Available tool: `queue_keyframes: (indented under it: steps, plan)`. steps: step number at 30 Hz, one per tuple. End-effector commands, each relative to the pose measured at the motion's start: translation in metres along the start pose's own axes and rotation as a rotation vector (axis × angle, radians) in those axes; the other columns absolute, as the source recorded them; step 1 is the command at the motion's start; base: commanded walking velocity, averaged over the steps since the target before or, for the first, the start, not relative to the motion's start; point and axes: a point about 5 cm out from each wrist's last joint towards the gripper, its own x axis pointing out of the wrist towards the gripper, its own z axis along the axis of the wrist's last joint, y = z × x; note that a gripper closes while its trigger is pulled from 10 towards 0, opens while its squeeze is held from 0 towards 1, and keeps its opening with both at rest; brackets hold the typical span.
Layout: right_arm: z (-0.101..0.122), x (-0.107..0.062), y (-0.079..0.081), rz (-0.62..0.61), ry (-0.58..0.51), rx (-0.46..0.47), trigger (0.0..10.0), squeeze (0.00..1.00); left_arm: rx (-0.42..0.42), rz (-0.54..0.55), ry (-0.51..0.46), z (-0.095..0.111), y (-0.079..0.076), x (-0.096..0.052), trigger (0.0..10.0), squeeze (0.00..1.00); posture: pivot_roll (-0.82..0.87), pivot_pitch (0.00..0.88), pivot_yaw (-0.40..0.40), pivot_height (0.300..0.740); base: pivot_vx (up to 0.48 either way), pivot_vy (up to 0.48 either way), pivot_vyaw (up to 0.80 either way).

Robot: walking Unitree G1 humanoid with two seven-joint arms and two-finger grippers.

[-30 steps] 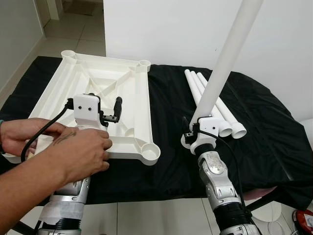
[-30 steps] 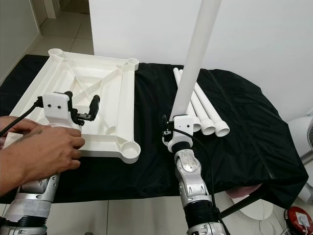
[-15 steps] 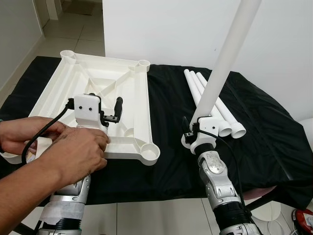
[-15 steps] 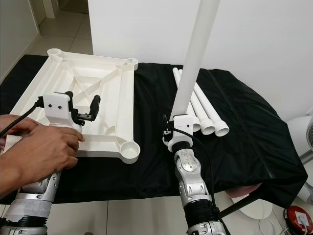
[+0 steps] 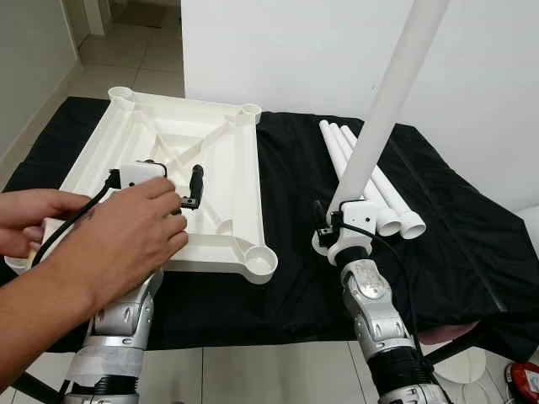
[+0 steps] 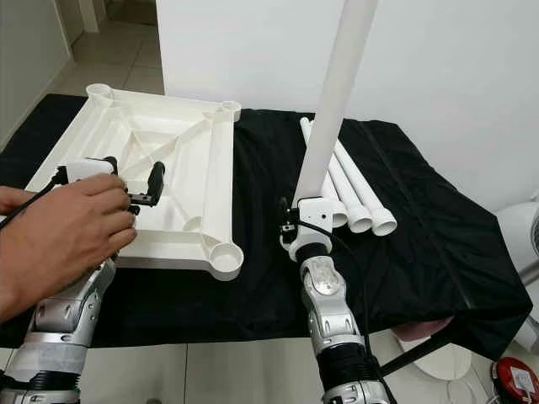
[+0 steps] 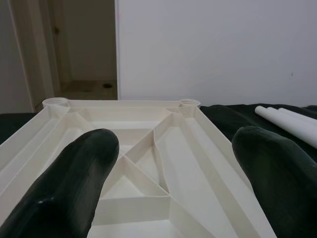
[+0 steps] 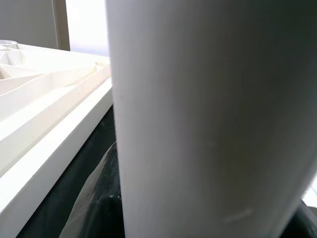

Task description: Building children table

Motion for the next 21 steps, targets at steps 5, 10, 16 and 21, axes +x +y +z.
queue_keyframes:
  steps: [5, 10, 16, 21]
  plan:
    - [0.0028, 0.0034, -0.0025, -0.001, -0.014, -0.009, 10.0, 0.00, -0.002, 0.002, -0.008, 0.0018, -0.0027, -0.0003, 10.0, 0.00, 0.08, 0.000, -0.110, 0.740, 0.000, 0.000, 0.00]
    - [0.0027, 0.0033, -0.0022, 0.001, -0.013, -0.008, 10.0, 0.00, -0.002, 0.003, -0.008, 0.0019, -0.0024, -0.0006, 10.0, 0.00, 0.08, 0.000, -0.110, 0.740, 0.000, 0.000, 0.00]
    - [0.0025, 0.0032, -0.0019, 0.001, -0.014, -0.007, 10.0, 0.00, -0.001, 0.002, -0.009, 0.0021, -0.0023, -0.0007, 10.0, 0.00, 0.08, 0.000, -0.110, 0.740, 0.000, 0.000, 0.00]
    - [0.0023, 0.0024, -0.0025, 0.000, -0.014, -0.008, 10.0, 0.00, -0.002, 0.001, -0.009, 0.0022, -0.0028, -0.0012, 10.0, 0.00, 0.08, 0.000, -0.109, 0.740, 0.000, 0.000, 0.00]
